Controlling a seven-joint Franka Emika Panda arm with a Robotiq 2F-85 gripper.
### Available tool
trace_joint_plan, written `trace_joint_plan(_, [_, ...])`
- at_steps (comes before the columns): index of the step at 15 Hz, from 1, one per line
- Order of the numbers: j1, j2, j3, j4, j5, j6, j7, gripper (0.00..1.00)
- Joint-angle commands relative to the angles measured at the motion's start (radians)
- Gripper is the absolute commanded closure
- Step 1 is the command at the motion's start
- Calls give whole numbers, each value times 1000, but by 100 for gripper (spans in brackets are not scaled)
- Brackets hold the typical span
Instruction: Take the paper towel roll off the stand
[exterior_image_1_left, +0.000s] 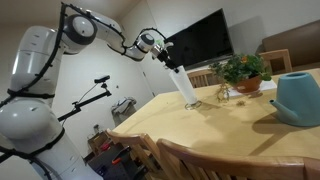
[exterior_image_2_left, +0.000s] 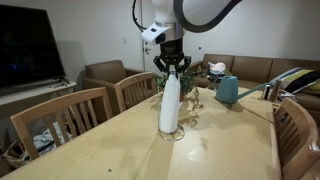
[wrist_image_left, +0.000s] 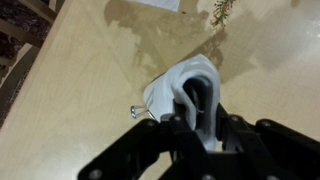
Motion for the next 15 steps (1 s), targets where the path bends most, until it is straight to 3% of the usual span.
trace_joint_plan(1, [2, -43, 1, -29, -21, -12, -38, 63])
trace_joint_plan(4, [-11, -53, 11, -44, -23, 17, -130, 61])
trace_joint_plan(8, [-15, -67, 15, -65, -48, 40, -294, 68])
trace_joint_plan(12, [-14, -86, 19, -96, -98, 87, -476, 67])
trace_joint_plan(13, [-16, -92, 22, -108, -109, 110, -517, 64])
trace_joint_plan(14, [-20, -97, 24, -119, -123, 138, -556, 54])
trace_joint_plan(15, [-24, -100, 27, -129, -131, 167, -598, 56])
